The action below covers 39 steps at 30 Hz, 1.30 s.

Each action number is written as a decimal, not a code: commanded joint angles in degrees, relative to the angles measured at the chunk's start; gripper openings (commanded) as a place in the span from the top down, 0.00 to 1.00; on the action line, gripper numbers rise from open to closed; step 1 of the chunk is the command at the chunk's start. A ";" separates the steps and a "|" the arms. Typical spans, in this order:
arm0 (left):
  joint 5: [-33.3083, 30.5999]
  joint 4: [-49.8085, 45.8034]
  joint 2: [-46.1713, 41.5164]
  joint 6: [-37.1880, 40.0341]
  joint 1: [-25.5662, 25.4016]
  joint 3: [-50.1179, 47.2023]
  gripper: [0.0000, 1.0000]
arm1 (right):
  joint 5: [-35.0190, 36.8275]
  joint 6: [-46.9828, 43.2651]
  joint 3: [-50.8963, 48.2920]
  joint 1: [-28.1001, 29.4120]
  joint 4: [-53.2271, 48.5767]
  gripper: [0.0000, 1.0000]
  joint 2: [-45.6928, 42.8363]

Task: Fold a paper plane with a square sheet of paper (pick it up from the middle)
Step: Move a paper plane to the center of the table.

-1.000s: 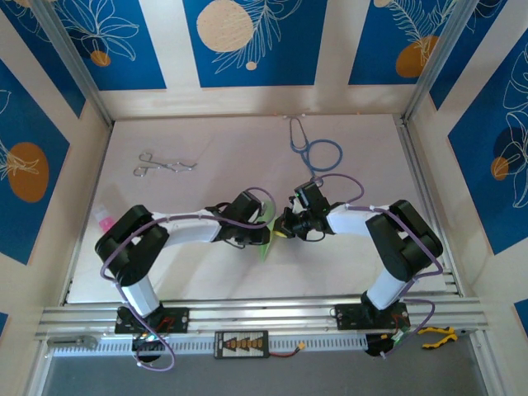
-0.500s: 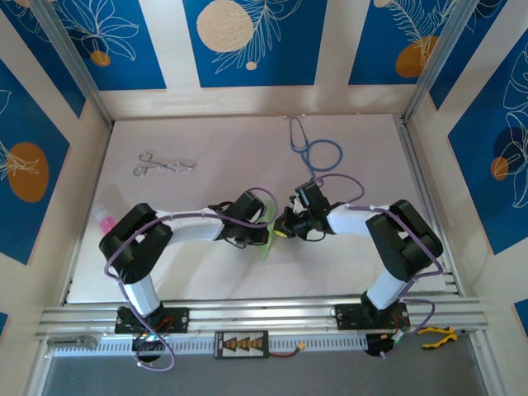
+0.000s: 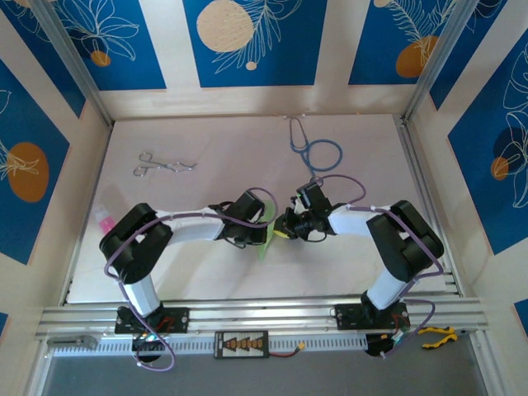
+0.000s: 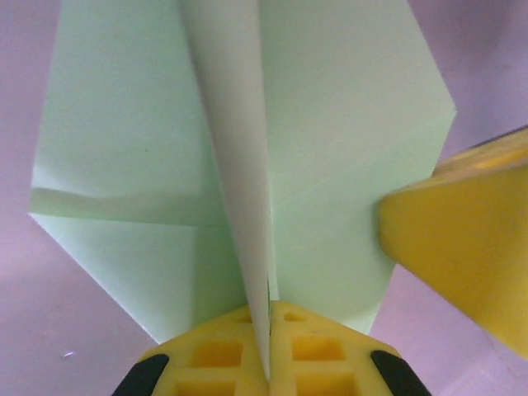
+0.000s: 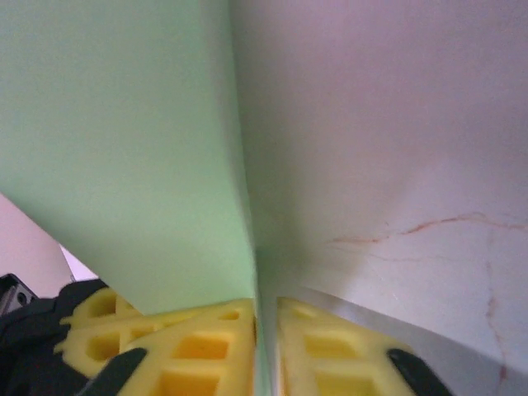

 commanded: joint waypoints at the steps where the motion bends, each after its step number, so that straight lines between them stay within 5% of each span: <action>1: -10.42 -9.84 -2.50 -1.10 -0.31 2.81 1.00 | 1.02 -1.42 -1.16 -1.22 -3.23 0.78 -4.23; 5: -15.90 -15.08 -3.13 -0.75 -0.22 4.47 1.00 | 1.80 -1.35 -3.13 -3.24 -3.60 0.71 -6.85; 23: -10.93 -18.19 4.56 1.01 0.18 9.77 1.00 | -0.76 1.22 -4.27 -4.11 -1.24 0.71 -8.01; 39: -11.43 -21.30 6.71 1.41 0.13 12.77 0.88 | -0.85 1.20 -4.19 -4.03 -1.54 0.71 -7.55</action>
